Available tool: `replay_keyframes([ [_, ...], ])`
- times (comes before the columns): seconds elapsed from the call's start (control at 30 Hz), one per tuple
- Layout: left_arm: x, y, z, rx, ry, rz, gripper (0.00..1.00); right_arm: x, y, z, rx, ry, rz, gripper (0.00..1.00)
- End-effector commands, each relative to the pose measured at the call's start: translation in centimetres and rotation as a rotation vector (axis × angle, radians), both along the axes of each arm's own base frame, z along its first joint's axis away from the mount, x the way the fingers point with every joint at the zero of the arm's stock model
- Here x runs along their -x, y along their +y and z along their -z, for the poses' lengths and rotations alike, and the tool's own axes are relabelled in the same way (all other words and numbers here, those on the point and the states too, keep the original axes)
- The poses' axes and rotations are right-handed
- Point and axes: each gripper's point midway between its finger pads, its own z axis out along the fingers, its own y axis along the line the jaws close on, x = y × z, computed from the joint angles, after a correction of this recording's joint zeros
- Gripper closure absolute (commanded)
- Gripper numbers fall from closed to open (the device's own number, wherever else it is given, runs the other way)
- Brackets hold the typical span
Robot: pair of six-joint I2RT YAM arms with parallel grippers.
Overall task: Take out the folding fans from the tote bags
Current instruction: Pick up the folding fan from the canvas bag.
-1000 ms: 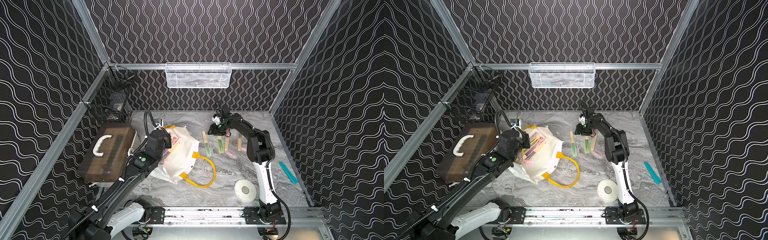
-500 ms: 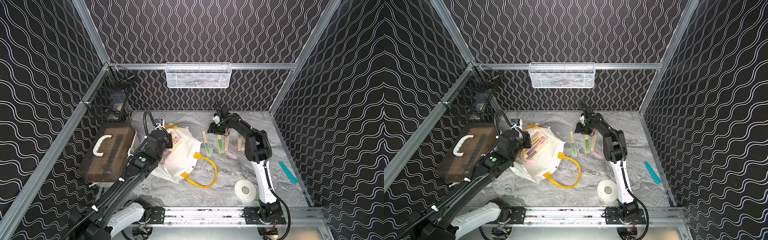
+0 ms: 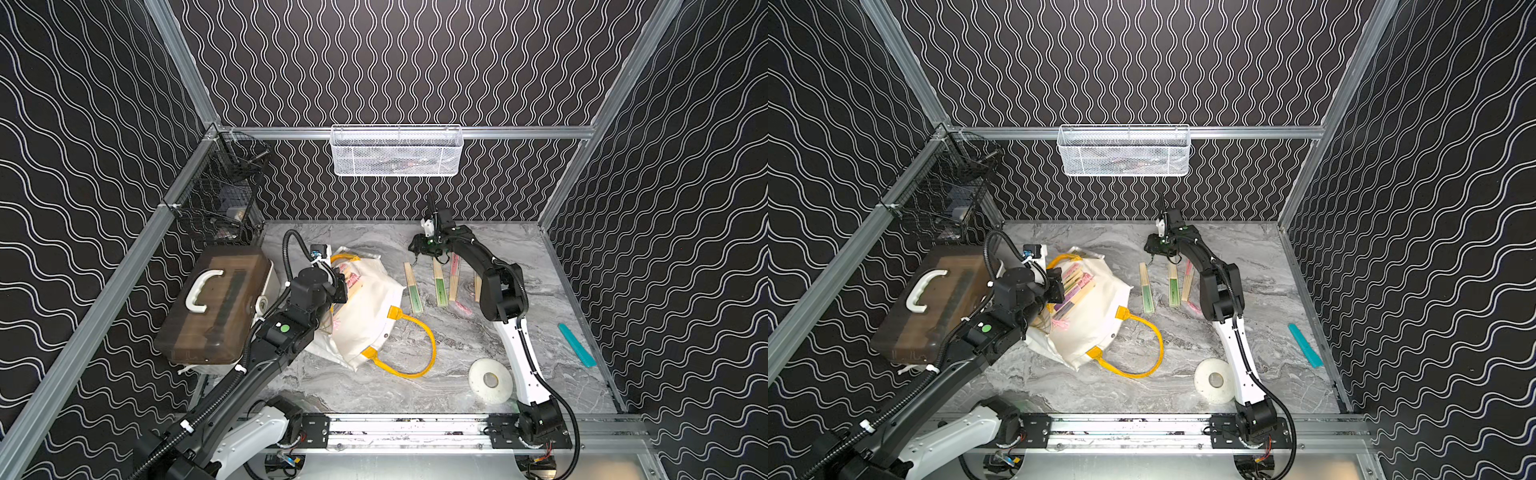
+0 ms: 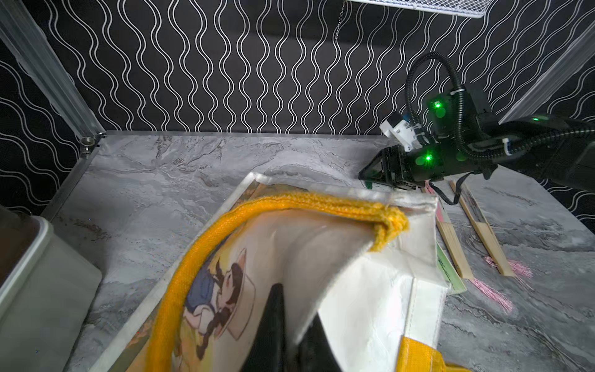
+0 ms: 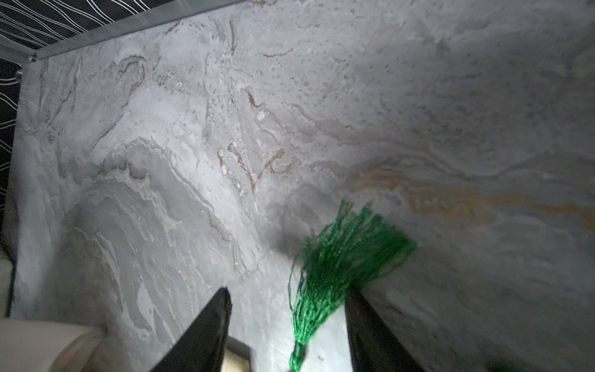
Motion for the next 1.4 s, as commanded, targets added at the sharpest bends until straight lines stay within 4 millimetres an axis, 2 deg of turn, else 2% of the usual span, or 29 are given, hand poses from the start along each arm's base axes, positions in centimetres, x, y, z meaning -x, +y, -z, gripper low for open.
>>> replay_keyframes([
  [0.0,-0.4,-0.9,-1.3,0.067,-0.052,0.033,1.00,0.3,-0.2,-1.2,0.018,0.012,0.020,0.42],
  [0.13,-0.3,-1.2,-0.9,0.082,-0.056,0.043,1.00,1.0,-0.6,-7.0,0.021,-0.081,0.025,0.44],
  [0.3,-0.5,-1.4,-0.8,0.094,-0.066,0.049,1.00,4.7,-3.0,-13.7,-0.001,-0.177,0.100,0.49],
  [0.33,-0.5,-1.4,-0.8,0.096,-0.067,0.051,1.00,5.6,-3.4,-14.5,-0.011,-0.180,0.113,0.50],
  [0.37,-0.6,-1.5,-0.7,0.094,-0.067,0.053,1.00,6.9,-3.7,-15.5,-0.027,-0.184,0.126,0.50],
  [0.4,-0.5,-1.5,-0.7,0.096,-0.069,0.056,1.00,8.4,-4.0,-17.5,-0.060,-0.206,0.139,0.51],
  [0.5,-0.6,-1.5,-0.7,0.101,-0.080,0.053,1.00,12.9,-4.0,-20.1,-0.166,-0.233,0.145,0.54],
  [0.57,-0.8,-1.5,-0.6,0.105,-0.081,0.051,1.00,15.8,-3.2,-21.9,-0.234,-0.262,0.119,0.55],
  [0.67,-1.3,-1.9,-0.4,0.107,-0.065,0.056,1.00,19.9,-0.8,-23.7,-0.291,-0.288,0.034,0.56],
  [0.8,-1.5,-2.1,-0.5,0.134,-0.073,0.058,1.00,24.9,4.2,-23.1,-0.357,-0.237,-0.112,0.57],
  [0.87,-1.6,-1.9,-0.7,0.138,-0.082,0.043,1.00,26.6,6.4,-21.8,-0.399,-0.211,-0.162,0.58],
  [0.93,-1.7,-1.8,-0.7,0.137,-0.079,0.033,1.00,27.5,8.1,-20.6,-0.414,-0.200,-0.194,0.60],
  [1.03,-2.0,-1.9,-0.7,0.137,-0.069,0.033,1.00,29.2,10.7,-17.2,-0.364,-0.157,-0.275,0.61],
  [1.07,-2.0,-1.9,-0.6,0.142,-0.068,0.033,1.00,29.5,11.9,-17.0,-0.348,-0.160,-0.304,0.62],
  [1.2,-1.9,-2.0,-0.7,0.158,-0.076,0.031,1.00,30.6,14.9,-13.7,-0.310,-0.117,-0.363,0.64],
  [1.37,-1.8,-1.8,-1.0,0.171,-0.080,0.022,1.00,30.2,17.9,-9.3,-0.326,-0.036,-0.352,0.65],
])
